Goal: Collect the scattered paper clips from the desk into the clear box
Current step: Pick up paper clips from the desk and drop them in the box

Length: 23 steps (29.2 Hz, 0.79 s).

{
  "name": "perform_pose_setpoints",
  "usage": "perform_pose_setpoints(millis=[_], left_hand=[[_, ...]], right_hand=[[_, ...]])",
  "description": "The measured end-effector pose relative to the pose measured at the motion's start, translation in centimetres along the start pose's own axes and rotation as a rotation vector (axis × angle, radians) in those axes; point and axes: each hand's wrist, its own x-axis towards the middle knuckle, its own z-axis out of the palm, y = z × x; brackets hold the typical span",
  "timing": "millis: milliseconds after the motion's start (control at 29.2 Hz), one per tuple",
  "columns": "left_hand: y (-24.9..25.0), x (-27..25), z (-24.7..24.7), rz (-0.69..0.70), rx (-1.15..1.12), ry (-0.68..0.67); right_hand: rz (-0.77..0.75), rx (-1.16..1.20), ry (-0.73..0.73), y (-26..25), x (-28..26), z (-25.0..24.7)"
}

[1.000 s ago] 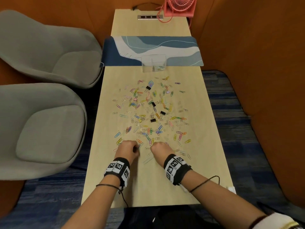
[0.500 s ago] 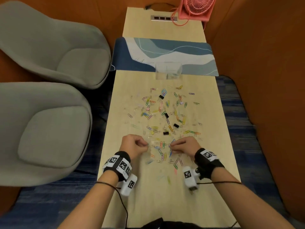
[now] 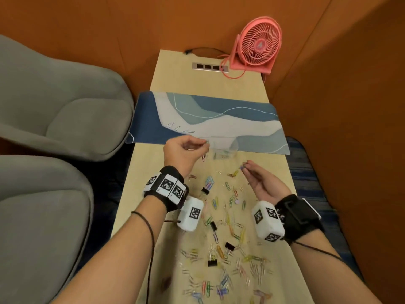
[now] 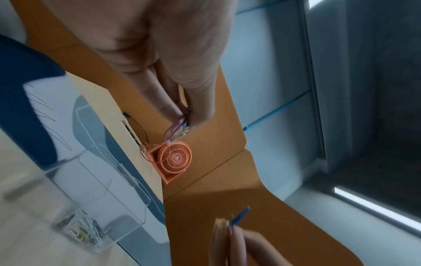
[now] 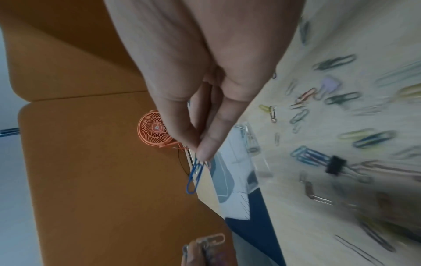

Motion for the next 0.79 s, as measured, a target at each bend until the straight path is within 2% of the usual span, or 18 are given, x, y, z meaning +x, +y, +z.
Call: perform_pose_setpoints(millis=[205, 342, 547, 787], left_hand=[[-2.8, 5.6, 6.5, 0.010, 0.071, -0.123], [-5.6, 7.9, 9.1, 0.026, 0.198, -0.187], [-8.4, 9.4, 10.0, 0.126, 0.404, -0.219], [-8.0, 8.9, 10.1, 0.275, 0.622, -0.348]], right_hand=[[-0.068, 0.107, 0.103, -2.6, 6.8, 1.2], [-0.085, 0.125, 0.134, -3.5, 10.2, 0.9], [-0.105, 0.043, 0.168, -3.1, 13.9, 0.3], [-0.277, -0.103, 0.209, -2.2, 15.1, 0.7]])
